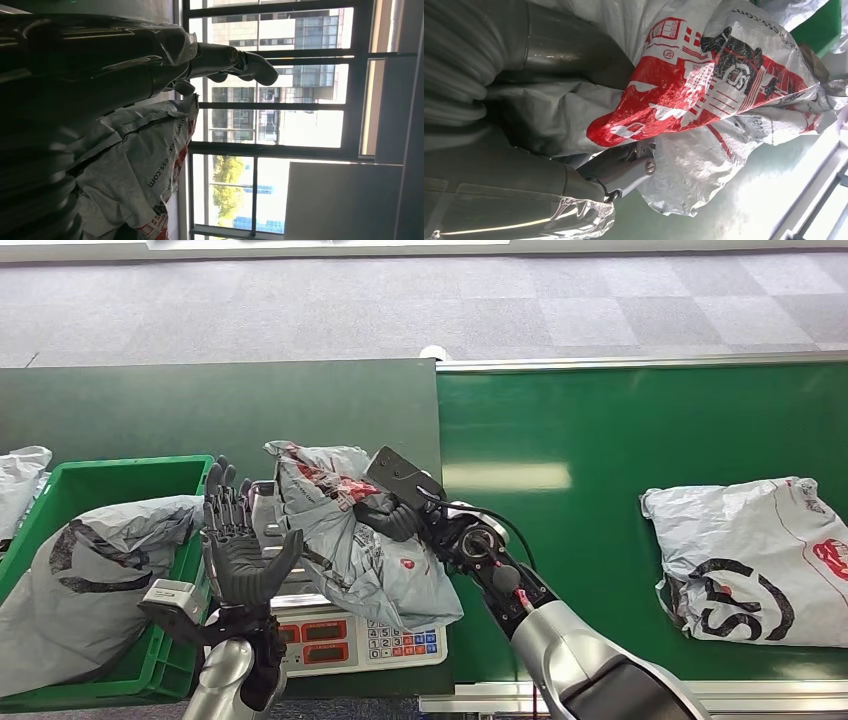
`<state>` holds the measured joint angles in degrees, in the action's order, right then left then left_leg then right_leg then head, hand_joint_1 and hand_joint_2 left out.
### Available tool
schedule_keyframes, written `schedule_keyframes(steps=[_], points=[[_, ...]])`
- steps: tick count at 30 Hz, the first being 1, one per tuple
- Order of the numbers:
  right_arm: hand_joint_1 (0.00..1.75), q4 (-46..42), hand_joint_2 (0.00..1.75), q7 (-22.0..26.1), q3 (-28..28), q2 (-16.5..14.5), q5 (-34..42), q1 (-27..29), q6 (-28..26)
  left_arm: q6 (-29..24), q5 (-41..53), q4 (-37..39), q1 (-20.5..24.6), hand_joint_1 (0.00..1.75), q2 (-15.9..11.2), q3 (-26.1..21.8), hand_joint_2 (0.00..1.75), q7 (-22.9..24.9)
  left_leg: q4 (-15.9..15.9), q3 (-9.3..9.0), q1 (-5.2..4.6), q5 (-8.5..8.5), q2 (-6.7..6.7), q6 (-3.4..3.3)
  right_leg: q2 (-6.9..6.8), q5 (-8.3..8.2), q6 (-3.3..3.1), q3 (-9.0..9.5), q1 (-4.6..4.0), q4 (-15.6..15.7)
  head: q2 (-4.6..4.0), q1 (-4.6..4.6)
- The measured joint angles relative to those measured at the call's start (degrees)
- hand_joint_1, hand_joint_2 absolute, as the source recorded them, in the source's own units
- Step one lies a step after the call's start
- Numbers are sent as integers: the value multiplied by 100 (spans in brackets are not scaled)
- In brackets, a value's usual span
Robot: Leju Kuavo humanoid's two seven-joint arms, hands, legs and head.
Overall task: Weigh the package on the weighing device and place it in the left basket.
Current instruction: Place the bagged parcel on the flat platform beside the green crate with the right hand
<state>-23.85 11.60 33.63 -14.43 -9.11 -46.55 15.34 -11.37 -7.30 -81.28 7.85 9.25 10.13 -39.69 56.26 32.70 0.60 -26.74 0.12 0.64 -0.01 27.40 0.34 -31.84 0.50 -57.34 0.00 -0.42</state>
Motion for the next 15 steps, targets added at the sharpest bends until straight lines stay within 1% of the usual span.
schedule_keyframes(steps=[1,2,3,4,5,10,15], points=[[104,14,175,-47,-5,-4,28,-7,-25,0,0,2,4,0,0,2,175,0,0,0,0,0,0,0,0,0,0,0,0,0,0,0],[61,29,175,-98,-9,-7,53,-16,-62,0,0,5,11,0,0,5,175,1,0,0,0,0,0,0,0,0,0,0,0,0,0,0],[23,44,175,-138,-11,-10,74,-27,-115,0,0,9,18,0,0,9,175,2,0,0,0,0,0,0,0,0,0,0,0,0,0,0],[5,58,175,-157,-14,-13,99,-35,-191,-1,0,13,25,0,0,14,175,5,0,0,0,1,0,0,0,0,0,1,0,0,0,0],[0,69,175,-143,-19,-16,129,-40,-304,-5,0,16,29,0,0,18,175,8,0,0,0,1,0,0,0,0,0,1,0,0,0,0],[0,81,175,202,-80,-29,227,-43,-1048,-29,-34,17,24,0,-3,21,175,13,0,0,0,1,0,0,0,0,0,0,0,0,0,0],[0,83,175,275,-91,-20,146,-44,-1186,-3,-94,67,37,0,-28,28,175,-6,0,0,0,0,1,0,0,0,0,-1,0,0,0,-1]])
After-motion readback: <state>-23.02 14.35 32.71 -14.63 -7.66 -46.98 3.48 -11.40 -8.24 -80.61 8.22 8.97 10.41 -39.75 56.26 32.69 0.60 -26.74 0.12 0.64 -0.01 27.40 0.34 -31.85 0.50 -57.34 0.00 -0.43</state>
